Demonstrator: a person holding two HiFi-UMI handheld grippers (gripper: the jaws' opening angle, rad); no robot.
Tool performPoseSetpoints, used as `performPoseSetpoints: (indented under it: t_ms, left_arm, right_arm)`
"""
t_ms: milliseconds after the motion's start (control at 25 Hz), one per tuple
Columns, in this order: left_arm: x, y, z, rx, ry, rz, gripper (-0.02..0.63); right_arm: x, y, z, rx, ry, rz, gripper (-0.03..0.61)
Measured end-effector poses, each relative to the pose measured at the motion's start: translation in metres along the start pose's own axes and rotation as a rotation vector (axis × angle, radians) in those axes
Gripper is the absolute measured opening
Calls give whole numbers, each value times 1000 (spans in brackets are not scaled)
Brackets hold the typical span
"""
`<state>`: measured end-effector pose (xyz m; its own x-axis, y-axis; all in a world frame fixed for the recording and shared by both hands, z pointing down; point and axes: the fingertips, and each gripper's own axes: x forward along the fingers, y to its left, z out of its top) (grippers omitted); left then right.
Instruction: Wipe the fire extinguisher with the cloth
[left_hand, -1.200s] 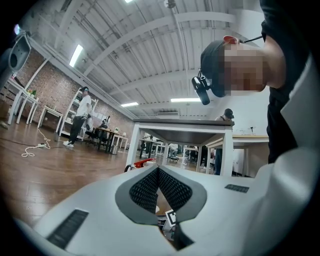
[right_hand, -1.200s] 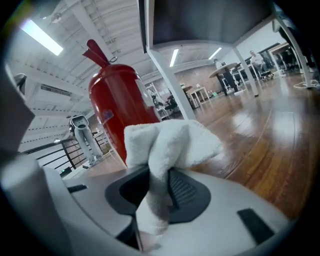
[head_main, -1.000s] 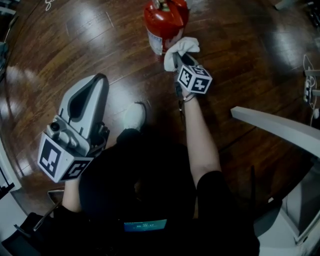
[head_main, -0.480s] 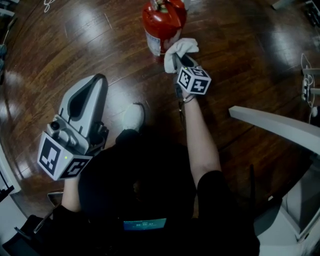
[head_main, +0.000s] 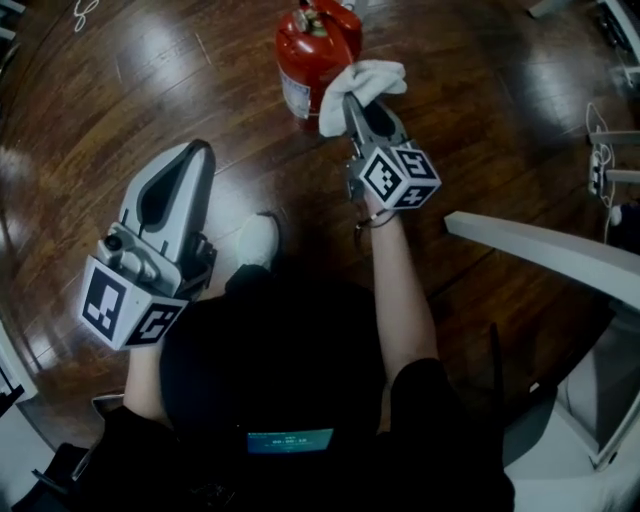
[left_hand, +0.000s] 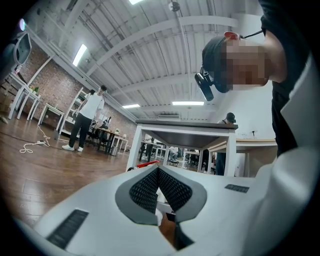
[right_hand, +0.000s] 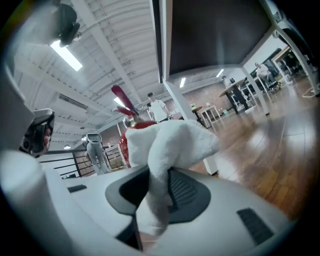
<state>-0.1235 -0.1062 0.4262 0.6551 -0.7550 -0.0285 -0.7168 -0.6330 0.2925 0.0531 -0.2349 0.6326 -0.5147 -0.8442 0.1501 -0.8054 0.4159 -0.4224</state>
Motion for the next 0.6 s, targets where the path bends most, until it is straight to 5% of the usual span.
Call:
performPoseSetpoints:
  t_ms: [160,320,600]
  left_arm:
    - [13,13,4,-20,-34,3,1]
    - [33,2,22,66,-11,-24,0]
    - [40,-51,137,65,45,-92,0]
  right_arm:
    - [-16,25,45,-79,-71,40,120]
    - [-41,55,89,-141,-103,68,121]
    - [-121,132,204,-161,-71,32,121]
